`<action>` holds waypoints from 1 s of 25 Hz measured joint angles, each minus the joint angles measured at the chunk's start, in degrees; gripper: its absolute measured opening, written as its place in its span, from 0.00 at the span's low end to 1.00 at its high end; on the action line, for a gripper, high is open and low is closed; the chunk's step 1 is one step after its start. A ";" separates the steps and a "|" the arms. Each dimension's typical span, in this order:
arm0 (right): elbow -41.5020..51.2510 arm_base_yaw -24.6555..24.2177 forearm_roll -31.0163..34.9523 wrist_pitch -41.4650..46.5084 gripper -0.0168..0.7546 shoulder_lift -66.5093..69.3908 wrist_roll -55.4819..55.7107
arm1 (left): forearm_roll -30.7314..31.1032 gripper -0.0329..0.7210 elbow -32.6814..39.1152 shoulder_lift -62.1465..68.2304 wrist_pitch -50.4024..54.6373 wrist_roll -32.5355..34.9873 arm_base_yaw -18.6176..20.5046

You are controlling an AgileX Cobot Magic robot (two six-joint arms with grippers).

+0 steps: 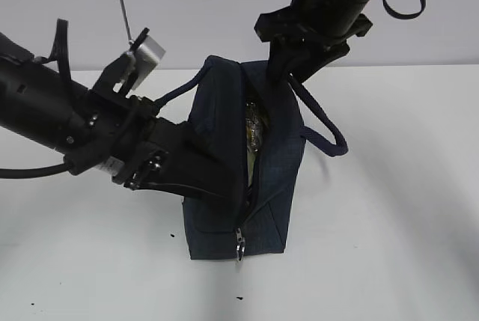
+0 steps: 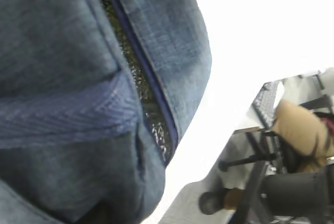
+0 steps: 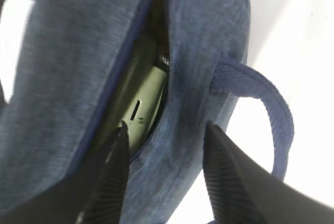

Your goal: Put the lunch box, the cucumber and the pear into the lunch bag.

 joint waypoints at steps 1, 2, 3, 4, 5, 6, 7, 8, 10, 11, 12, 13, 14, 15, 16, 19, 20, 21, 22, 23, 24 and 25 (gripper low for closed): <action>0.00 0.00 0.00 0.00 0.49 -0.68 -0.37 | 0.61 0.65 -0.11 0.00 -1.07 0.14 -0.78; 0.21 0.00 0.00 0.00 0.48 -1.32 -0.65 | 1.19 0.65 -0.11 0.00 -2.36 0.19 -1.28; 0.50 0.00 -0.09 0.00 0.48 -1.97 -1.00 | 2.11 0.65 -0.11 0.00 -3.48 0.28 -1.54; 0.97 0.00 -0.37 0.10 0.48 -2.80 -1.15 | 2.94 0.65 -0.11 0.00 -4.40 0.33 -1.69; 1.85 0.00 -0.48 0.10 0.48 -3.69 -1.42 | 3.45 0.65 -0.11 0.00 -4.96 0.33 -1.68; 2.78 0.00 -0.61 0.10 0.48 -4.56 -1.69 | 3.60 0.65 -0.11 0.00 -5.67 0.33 -1.68; 3.74 0.00 -0.61 0.23 0.48 -5.45 -1.88 | 3.74 0.65 -0.11 0.00 -6.30 0.33 -1.68; 5.38 0.00 -0.61 0.23 0.48 -6.41 -2.29 | 3.82 0.64 -0.11 0.00 -6.99 0.33 -1.68; 8.34 0.00 -0.69 0.23 0.48 -8.33 -2.69 | 4.13 0.60 -0.11 0.00 -8.40 0.33 -1.68; 10.38 0.00 -0.86 0.23 0.48 -9.85 -3.01 | 4.28 0.57 -0.11 0.00 -9.21 0.33 -1.68; 13.06 0.00 -0.84 0.09 0.48 -11.25 -3.32 | 4.48 0.54 -0.11 0.00 -9.85 0.33 -1.68; 15.10 0.00 -0.84 -0.51 0.48 -12.50 -3.58 | 4.62 0.50 -0.11 0.00 -10.46 0.33 -1.68; 17.23 0.00 -0.84 -1.70 0.48 -14.06 -4.03 | 4.77 0.47 -0.11 0.00 -10.76 0.33 -1.68; 19.91 0.00 -0.43 -3.35 0.48 -15.62 -4.68 | 4.94 0.44 -0.11 0.00 -11.04 0.33 -1.68; 22.17 0.00 0.16 -4.93 0.48 -16.94 -5.50 | 4.99 0.42 -0.11 0.00 -11.35 0.33 -1.68; 30.41 0.00 5.62 -9.77 0.48 -21.31 -10.89 | 5.10 0.40 -0.11 0.00 -12.40 0.33 -1.68; 33.08 0.00 8.43 -11.03 0.48 -22.71 -13.21 | 5.11 0.39 -0.11 0.00 -12.73 0.33 -1.68; 35.24 0.00 10.98 -11.86 0.48 -23.78 -15.78 | 5.16 0.39 -0.11 0.00 -13.15 0.33 -1.68; 37.34 0.00 13.62 -12.64 0.48 -24.95 -19.19 | 5.16 0.38 -0.11 0.00 -13.50 0.33 -1.68; 40.16 0.00 17.36 -13.17 0.48 -25.93 -23.42 | 5.16 0.36 -0.11 0.00 -13.68 0.33 -1.68; 42.07 0.00 19.94 -13.47 0.48 -26.65 -26.39 | 5.16 0.33 -0.11 0.00 -13.82 0.33 -1.68; 43.92 0.00 22.79 -13.72 0.48 -27.32 -29.28 | 5.16 0.30 -0.11 0.00 -13.91 0.33 -1.68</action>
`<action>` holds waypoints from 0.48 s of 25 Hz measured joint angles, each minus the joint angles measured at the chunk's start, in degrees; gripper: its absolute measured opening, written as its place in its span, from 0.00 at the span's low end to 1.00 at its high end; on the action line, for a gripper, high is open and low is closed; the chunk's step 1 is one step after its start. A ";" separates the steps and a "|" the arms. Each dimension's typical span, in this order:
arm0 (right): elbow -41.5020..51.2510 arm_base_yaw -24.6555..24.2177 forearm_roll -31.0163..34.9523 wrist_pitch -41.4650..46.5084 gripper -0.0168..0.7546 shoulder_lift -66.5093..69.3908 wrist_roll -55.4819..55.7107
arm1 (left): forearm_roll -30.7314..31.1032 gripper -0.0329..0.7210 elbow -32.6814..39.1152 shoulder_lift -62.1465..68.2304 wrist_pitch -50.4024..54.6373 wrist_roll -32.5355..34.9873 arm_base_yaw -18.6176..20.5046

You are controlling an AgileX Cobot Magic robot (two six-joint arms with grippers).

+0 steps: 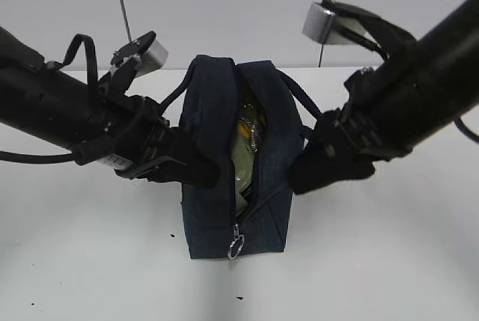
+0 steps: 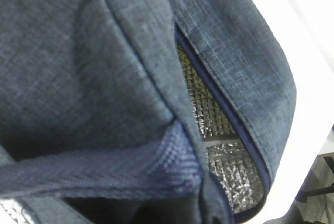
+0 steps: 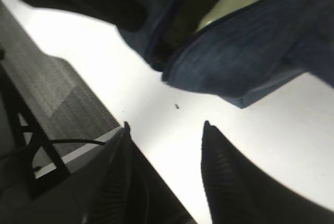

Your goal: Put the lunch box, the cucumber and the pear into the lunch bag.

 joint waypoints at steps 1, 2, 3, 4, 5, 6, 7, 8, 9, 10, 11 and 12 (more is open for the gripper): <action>2.09 0.00 2.13 -0.32 0.48 -0.47 -3.22 | 0.00 0.26 0.00 0.00 0.00 0.00 0.00; 4.33 0.00 4.76 -0.45 0.48 -0.64 -6.20 | 0.00 0.21 0.00 0.00 0.00 0.00 0.00; 5.80 0.00 6.23 -0.57 0.48 -0.79 -8.81 | 0.00 0.15 0.00 0.00 0.05 0.00 0.00; 7.41 0.00 7.72 -0.66 0.48 -0.88 -11.13 | 0.05 0.10 0.00 0.00 0.20 0.00 0.00; 8.65 0.00 8.78 -0.79 0.48 -0.93 -12.95 | 0.17 0.06 0.00 0.00 0.28 0.00 0.00; 10.27 0.00 10.25 -0.92 0.48 -1.02 -15.20 | 0.40 0.04 0.00 0.00 0.32 0.00 0.00; 11.37 0.00 11.51 -1.22 0.47 -1.02 -17.42 | 0.71 0.03 0.00 0.00 0.39 0.00 0.00; 12.64 0.00 13.35 -1.48 0.47 -1.02 -19.51 | 0.99 0.03 0.00 0.00 0.45 0.00 0.00; 13.66 0.00 15.07 -1.61 0.47 -1.02 -21.19 | 1.18 0.03 0.00 0.00 0.45 0.00 0.00; 14.84 0.00 17.09 -1.86 0.47 -1.02 -22.94 | 1.41 0.03 0.00 0.00 0.52 0.00 0.00; 15.94 0.00 19.03 -2.05 0.47 -1.02 -24.63 | 1.55 0.03 0.00 0.00 0.64 0.00 0.00; 16.99 0.00 20.73 -2.07 0.47 -1.02 -26.15 | 1.68 0.02 0.00 0.00 0.72 0.00 0.00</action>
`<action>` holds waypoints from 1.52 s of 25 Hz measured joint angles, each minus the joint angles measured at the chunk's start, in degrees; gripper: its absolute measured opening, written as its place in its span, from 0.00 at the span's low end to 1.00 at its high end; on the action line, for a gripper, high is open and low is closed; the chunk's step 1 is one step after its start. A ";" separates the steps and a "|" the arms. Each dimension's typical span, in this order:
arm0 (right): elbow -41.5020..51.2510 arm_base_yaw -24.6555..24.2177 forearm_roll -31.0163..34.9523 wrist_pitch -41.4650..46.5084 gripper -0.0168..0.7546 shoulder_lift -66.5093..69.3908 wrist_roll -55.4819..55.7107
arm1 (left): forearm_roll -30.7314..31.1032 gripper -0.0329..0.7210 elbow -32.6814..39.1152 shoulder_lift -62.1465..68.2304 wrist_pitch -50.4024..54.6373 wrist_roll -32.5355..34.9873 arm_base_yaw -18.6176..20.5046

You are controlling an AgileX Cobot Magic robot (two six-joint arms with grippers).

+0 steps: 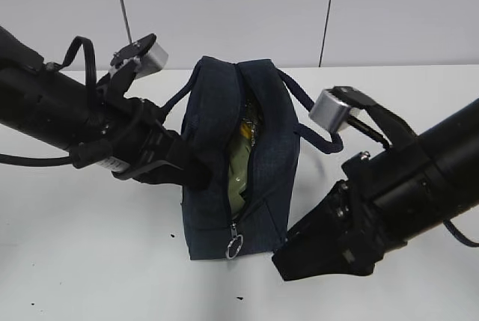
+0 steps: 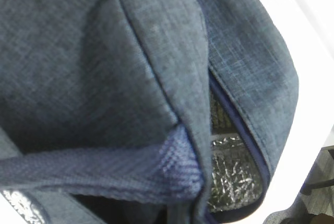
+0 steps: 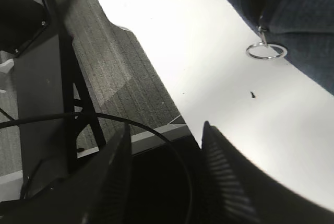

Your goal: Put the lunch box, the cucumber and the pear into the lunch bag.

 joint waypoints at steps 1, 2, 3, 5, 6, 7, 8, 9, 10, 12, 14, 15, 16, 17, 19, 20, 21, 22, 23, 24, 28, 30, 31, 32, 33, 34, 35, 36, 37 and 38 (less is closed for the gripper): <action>0.90 0.00 0.98 -0.12 0.47 0.00 -0.87 | 0.08 0.02 0.00 0.00 0.12 0.00 0.00; 1.41 0.00 1.54 -0.12 0.47 -0.11 -1.40 | 0.16 0.02 0.00 0.00 0.25 0.00 0.00; 1.84 0.00 1.82 -0.12 0.47 -0.15 -1.66 | 0.22 0.02 0.00 0.00 0.42 0.00 0.00; 2.18 0.00 2.32 -0.23 0.47 -0.14 -2.14 | 0.26 0.02 0.00 0.00 0.65 0.00 0.00; 2.22 0.00 2.44 -0.34 0.47 -0.14 -2.29 | 0.26 0.02 0.00 0.00 0.65 0.00 0.00; 2.22 0.00 2.57 -0.50 0.47 -0.14 -2.32 | 0.26 0.02 0.00 0.00 0.65 0.00 0.00; 2.22 0.00 2.57 -1.00 0.47 -0.14 -2.41 | 0.26 0.02 0.00 0.00 0.65 0.00 0.00; 2.22 0.00 2.70 -1.58 0.47 -0.14 -2.41 | 0.26 0.02 0.00 0.00 0.68 0.00 0.00; 2.22 0.00 3.22 -1.90 0.47 -0.14 -2.41 | 0.26 0.02 0.00 0.00 0.73 0.00 0.00; 2.22 0.00 5.09 -2.60 0.47 -0.14 -2.44 | 0.26 0.02 0.00 0.00 0.75 0.00 0.00; 2.22 0.00 6.82 -2.96 0.47 -0.14 -3.86 | 0.26 0.02 0.00 0.00 0.75 0.00 0.00; 2.22 0.00 7.10 -2.94 0.47 -0.14 -5.61 | 0.26 0.02 0.00 0.00 0.75 0.00 0.00; 2.22 0.00 7.37 -2.94 0.47 -0.14 -8.49 | 0.26 0.02 0.00 0.00 0.75 0.00 0.00; 2.22 0.00 7.51 -2.94 0.47 -0.14 -10.76 | 0.26 0.02 0.00 0.00 0.75 0.00 0.00; 2.22 0.08 7.89 -2.98 0.47 -0.14 -15.57 | 0.26 0.02 0.00 0.00 0.75 0.00 0.00; 2.31 0.12 8.33 -2.98 0.47 -0.14 -17.49 | 0.26 0.02 0.00 0.00 0.75 0.00 0.00; 2.31 0.12 8.72 -3.08 0.47 -0.14 -19.45 | 0.26 0.02 0.00 0.00 0.70 0.00 0.00; 2.31 0.21 8.93 -3.07 0.47 -0.14 -20.73 | 0.26 0.02 0.00 0.00 0.70 0.00 0.00; 2.31 0.21 9.20 -3.07 0.47 -0.02 -21.99 | 0.26 0.02 0.00 0.00 0.64 0.00 0.00; 2.31 0.21 9.35 -3.07 0.47 0.28 -22.84 | 0.26 0.02 0.00 0.00 0.64 0.00 0.00; 2.31 0.21 9.98 -3.07 0.47 3.75 -25.67 | 0.26 0.02 0.00 0.00 0.64 0.00 0.00; 2.31 0.21 11.34 -3.07 0.47 5.85 -27.99 | 0.26 0.02 0.00 0.00 0.64 0.00 0.00; 2.31 0.21 12.19 -3.07 0.47 6.60 -29.35 | 0.26 0.02 0.00 0.00 0.64 0.00 0.00; 2.31 0.21 13.45 -3.07 0.47 7.52 -31.30 | 0.26 0.02 0.00 0.00 0.64 0.00 0.00; 2.31 0.21 14.36 -3.10 0.47 8.09 -33.51 | 0.26 0.02 0.00 0.00 0.64 0.00 0.00; 2.31 0.21 15.27 -3.20 0.47 8.72 -35.40 | 0.26 0.02 0.00 0.00 0.64 0.00 0.00; 2.31 0.21 16.35 -3.19 0.47 9.26 -37.82 | 0.26 0.02 0.00 0.00 0.64 0.00 0.00; 2.31 0.21 17.04 -3.19 0.47 9.85 -40.30 | 0.26 0.02 0.00 0.00 0.64 0.00 0.00; 2.31 0.21 17.78 -3.22 0.47 10.35 -42.61 | 0.26 0.02 0.00 0.00 0.64 0.00 0.00; 2.31 0.21 18.55 -3.31 0.47 11.02 -44.46 | 0.26 0.02 0.00 0.00 0.64 0.00 0.00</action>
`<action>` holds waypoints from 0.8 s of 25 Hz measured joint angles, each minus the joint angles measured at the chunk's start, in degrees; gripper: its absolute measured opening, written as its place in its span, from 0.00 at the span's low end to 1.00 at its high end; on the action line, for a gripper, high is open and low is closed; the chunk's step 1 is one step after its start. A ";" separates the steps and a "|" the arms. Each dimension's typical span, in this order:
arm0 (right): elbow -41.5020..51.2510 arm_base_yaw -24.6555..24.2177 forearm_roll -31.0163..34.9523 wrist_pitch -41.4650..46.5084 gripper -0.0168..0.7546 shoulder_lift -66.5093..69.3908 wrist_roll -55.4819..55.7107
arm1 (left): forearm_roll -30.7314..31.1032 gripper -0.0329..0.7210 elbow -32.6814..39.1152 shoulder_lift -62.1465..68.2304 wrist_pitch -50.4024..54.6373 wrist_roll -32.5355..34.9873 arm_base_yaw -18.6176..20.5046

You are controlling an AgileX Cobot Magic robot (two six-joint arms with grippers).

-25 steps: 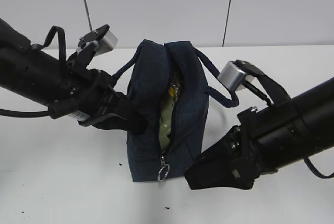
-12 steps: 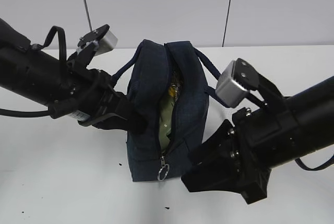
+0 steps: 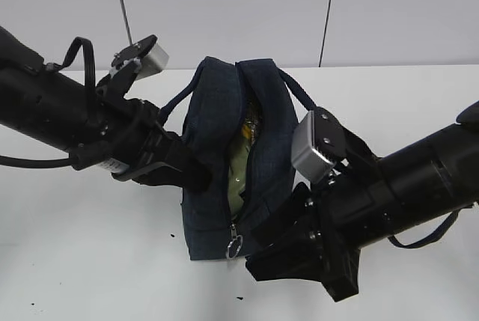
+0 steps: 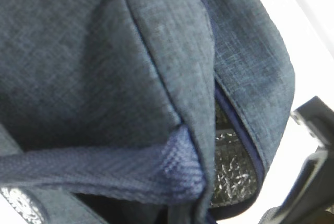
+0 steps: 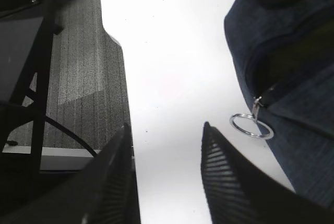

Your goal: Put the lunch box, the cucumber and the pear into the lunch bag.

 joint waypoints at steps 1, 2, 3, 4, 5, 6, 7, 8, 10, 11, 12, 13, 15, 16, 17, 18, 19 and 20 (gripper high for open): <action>0.00 0.00 0.54 -0.02 0.47 0.67 -1.19 | 0.00 0.02 0.00 0.00 0.00 0.00 0.00; 0.00 0.00 0.91 -0.13 0.47 1.16 -2.16 | 0.00 0.02 0.00 0.00 0.00 0.00 0.00; 0.00 0.00 1.17 -0.54 0.47 1.92 -2.99 | 0.00 0.02 0.00 0.00 0.00 0.00 0.00; 0.00 0.00 1.38 -0.97 0.47 2.67 -3.51 | 0.00 0.02 0.00 0.00 0.00 0.00 0.00; 0.00 0.00 1.54 -1.44 0.47 3.18 -4.21 | 0.00 0.02 0.00 0.00 -0.06 0.00 0.00; 0.00 0.00 1.96 -1.99 0.47 3.69 -4.99 | 0.00 0.02 0.00 0.00 -0.06 0.00 0.00; 0.00 0.00 2.42 -2.52 0.47 4.13 -5.69 | 0.00 0.02 0.00 0.00 -0.06 0.00 0.00; 0.00 0.00 2.94 -3.04 0.47 4.96 -6.55 | 0.00 0.02 0.00 0.00 -0.18 0.00 0.00; 0.00 0.00 4.40 -4.02 0.47 6.25 -8.31 | 0.00 0.02 0.00 0.00 -0.35 0.00 0.00; 0.00 0.00 5.30 -4.15 0.47 7.00 -9.08 | 0.00 0.02 0.00 0.00 -0.41 0.00 0.00; 0.00 0.00 6.06 -4.28 0.47 7.69 -9.96 | 0.00 0.02 0.00 0.00 -0.47 0.00 0.00; 0.00 0.00 7.03 -4.28 0.47 8.25 -10.83 | 0.00 0.02 0.00 0.00 -0.47 0.00 0.00; 0.00 0.00 8.80 -4.37 0.47 9.58 -12.31 | -0.11 0.02 0.00 0.00 -0.48 0.00 0.00; 0.00 0.00 9.81 -4.37 0.47 10.50 -13.13 | -0.25 0.02 0.00 0.00 -0.48 0.00 0.00; 0.00 0.00 10.81 -4.37 0.47 11.18 -13.95 | -0.31 0.02 0.00 0.00 -0.48 0.00 0.00; 0.00 0.00 11.82 -4.37 0.47 12.02 -14.65 | -0.47 0.02 0.00 0.00 -0.53 0.00 0.00; 0.00 0.00 12.82 -4.37 0.47 12.82 -15.63 | -0.54 0.02 0.00 0.00 -0.53 0.00 0.00; 0.00 0.00 13.52 -4.37 0.47 13.43 -16.06 | -0.58 0.02 0.00 0.00 -0.53 0.00 0.00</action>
